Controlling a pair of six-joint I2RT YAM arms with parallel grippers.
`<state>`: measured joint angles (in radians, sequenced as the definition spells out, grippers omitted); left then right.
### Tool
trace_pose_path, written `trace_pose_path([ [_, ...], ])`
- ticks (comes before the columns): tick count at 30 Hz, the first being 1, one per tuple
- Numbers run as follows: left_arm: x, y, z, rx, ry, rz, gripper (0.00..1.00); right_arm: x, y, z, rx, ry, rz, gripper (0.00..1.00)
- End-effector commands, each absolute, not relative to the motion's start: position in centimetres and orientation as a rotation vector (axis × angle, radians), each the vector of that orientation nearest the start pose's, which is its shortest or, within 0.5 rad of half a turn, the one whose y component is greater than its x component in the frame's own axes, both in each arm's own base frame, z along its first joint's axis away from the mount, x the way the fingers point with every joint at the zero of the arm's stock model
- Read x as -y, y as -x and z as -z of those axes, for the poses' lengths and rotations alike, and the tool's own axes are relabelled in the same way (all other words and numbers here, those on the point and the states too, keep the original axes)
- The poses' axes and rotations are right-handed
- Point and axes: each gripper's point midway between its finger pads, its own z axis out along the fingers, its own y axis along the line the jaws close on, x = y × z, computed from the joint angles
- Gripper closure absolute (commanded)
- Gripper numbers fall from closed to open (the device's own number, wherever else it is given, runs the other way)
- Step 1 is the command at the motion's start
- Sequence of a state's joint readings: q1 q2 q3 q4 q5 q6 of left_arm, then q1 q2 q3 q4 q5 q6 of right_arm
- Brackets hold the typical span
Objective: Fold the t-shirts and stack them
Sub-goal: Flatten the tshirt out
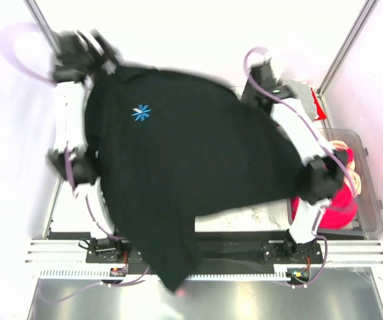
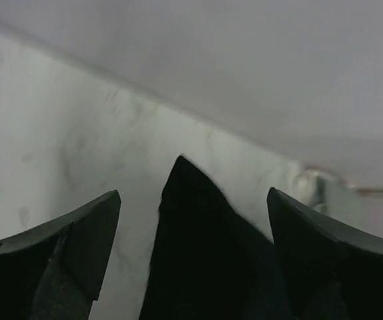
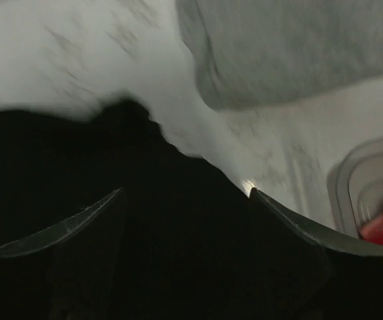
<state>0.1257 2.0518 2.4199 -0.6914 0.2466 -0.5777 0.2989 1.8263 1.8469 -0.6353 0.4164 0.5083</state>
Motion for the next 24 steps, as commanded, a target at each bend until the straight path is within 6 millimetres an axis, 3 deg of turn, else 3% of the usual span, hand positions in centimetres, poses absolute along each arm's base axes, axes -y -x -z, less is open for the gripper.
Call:
trace_pose_path([
  [1, 1.6, -53.8, -27.7, -2.258, 0.513, 0.715, 0.0, -6.7, -46.4, -26.8, -2.11, -0.548, 0.092, 0.16],
  [3, 0.7, -53.2, -25.8, -2.297, 0.54, 0.583, 0.0, -6.6, -45.5, -27.9, -2.047, -0.562, 0.045, 0.14],
  [4, 0.5, -51.7, -25.1, -2.324, 0.544, 0.551, 0.0, -6.7, -44.5, -25.9, -2.083, -0.56, 0.036, 0.14],
  [6, -0.3, -50.9, -24.8, -2.307, 0.557, 0.482, 0.0, -7.6, -43.8, -27.1, -2.031, -0.544, -0.075, 0.13],
  [7, -0.4, -49.8, -23.1, -2.348, 0.578, 0.461, 0.0, -8.0, -43.0, -24.8, -2.072, -0.534, -0.091, 0.13],
  [8, -0.4, -48.7, -24.5, -2.317, 0.568, 0.448, 0.0, -8.7, -42.9, -24.5, -2.071, -0.521, -0.146, 0.13],
  [9, -0.6, -48.5, -24.5, -2.296, 0.561, 0.43, 0.01, -9.0, -42.4, -24.4, -2.068, -0.513, -0.175, 0.13],
  [10, -0.5, -47.1, -22.0, -2.349, 0.579, 0.414, 0.01, -9.2, -41.7, -22.3, -2.111, -0.501, -0.172, 0.13],
  [11, -0.4, -45.8, -23.2, -2.318, 0.567, 0.405, 0.01, -9.6, -41.5, -21.5, -2.122, -0.499, -0.199, 0.14],
  [12, -0.4, -45.0, -22.7, -2.324, 0.575, 0.393, 0.01, -9.9, -41.3, -20.6, -2.143, -0.497, -0.208, 0.13],
  [13, 0.1, -43.5, -20.3, -2.366, 0.582, 0.386, 0.01, -10.0, -40.6, -18.8, -2.186, -0.49, -0.208, 0.13],
  [15, 1.1, -41.2, -20.7, -2.338, 0.559, 0.368, 0.02, -10.6, -39.9, -16.4, -2.238, -0.482, -0.234, 0.14],
  [16, 1.5, -39.5, -17.9, -2.378, 0.575, 0.363, 0.02, -10.7, -39.7, -15.7, -2.25, -0.479, -0.241, 0.14],
  [17, 2.0, -38.6, -17.1, -2.381, 0.572, 0.366, 0.02, -10.9, -39.7, -15.2, -2.255, -0.477, -0.249, 0.14],
  [18, 2.6, -37.4, -17.6, -2.351, 0.559, 0.376, 0.02, -10.8, -39.5, -14.3, -2.275, -0.482, -0.242, 0.14],
  [19, 3.5, -35.3, -14.5, -2.414, 0.587, 0.392, 0.02, -10.8, -39.2, -13.5, -2.294, -0.484, -0.234, 0.14],
  [20, 4.0, -35.0, -14.1, -2.396, 0.575, 0.412, 0.03, -10.7, -39.1, -12.9, -2.306, -0.487, -0.224, 0.14],
  [22, 4.3, -32.5, -11.5, -2.439, 0.612, 0.403, 0.04, -10.5, -38.8, -11.5, -2.34, -0.508, -0.205, 0.14],
  [24, 4.8, -31.7, -10.2, -2.44, 0.639, 0.439, 0.04, -10.0, -38.3, -10.2, -2.367, -0.54, -0.181, 0.16],
])
